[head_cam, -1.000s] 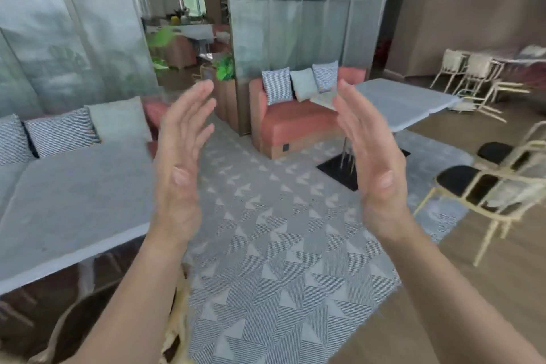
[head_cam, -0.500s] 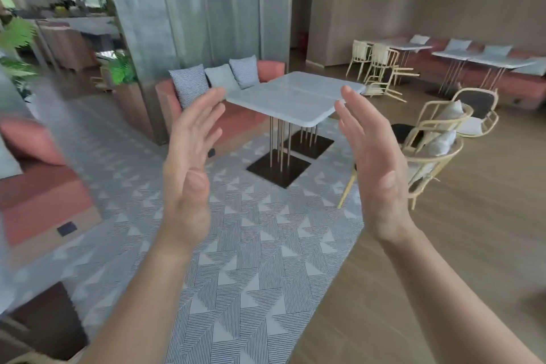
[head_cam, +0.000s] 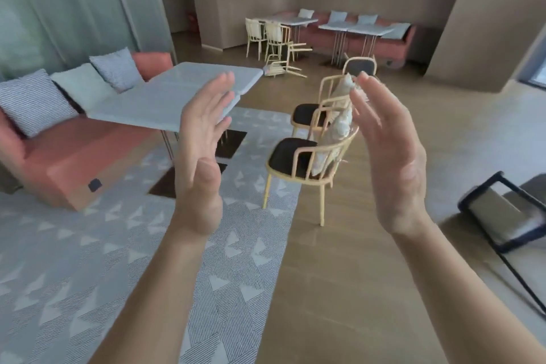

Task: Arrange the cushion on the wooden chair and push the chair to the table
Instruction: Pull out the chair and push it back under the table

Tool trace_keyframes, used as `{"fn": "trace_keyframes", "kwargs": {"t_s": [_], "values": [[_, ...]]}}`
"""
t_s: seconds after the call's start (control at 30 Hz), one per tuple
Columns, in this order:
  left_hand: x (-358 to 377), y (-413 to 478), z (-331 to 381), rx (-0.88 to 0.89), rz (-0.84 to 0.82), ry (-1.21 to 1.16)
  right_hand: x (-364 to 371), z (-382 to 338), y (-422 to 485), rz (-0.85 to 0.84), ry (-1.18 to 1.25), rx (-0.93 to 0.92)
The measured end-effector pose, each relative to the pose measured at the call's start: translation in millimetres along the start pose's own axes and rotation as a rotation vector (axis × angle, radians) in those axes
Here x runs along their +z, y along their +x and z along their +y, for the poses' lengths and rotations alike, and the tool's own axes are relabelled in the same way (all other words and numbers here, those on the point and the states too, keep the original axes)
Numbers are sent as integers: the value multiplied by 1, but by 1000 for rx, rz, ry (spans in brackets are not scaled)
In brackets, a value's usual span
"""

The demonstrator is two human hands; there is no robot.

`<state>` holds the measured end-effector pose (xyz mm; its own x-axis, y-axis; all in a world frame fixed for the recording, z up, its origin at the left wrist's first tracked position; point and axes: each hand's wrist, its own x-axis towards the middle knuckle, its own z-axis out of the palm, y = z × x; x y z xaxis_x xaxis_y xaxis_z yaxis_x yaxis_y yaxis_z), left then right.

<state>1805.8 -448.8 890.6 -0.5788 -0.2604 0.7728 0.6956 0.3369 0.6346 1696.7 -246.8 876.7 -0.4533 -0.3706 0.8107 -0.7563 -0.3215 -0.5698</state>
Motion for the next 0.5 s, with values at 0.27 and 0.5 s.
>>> {"fn": "trace_keyframes", "kwargs": {"t_s": [0.27, 0.5], "values": [[116, 90, -128, 9, -32, -14, -133, 127, 60, 23, -76, -11], [198, 173, -219, 8, -31, -4, -227, 226, 135, 0, -63, -16]]}}
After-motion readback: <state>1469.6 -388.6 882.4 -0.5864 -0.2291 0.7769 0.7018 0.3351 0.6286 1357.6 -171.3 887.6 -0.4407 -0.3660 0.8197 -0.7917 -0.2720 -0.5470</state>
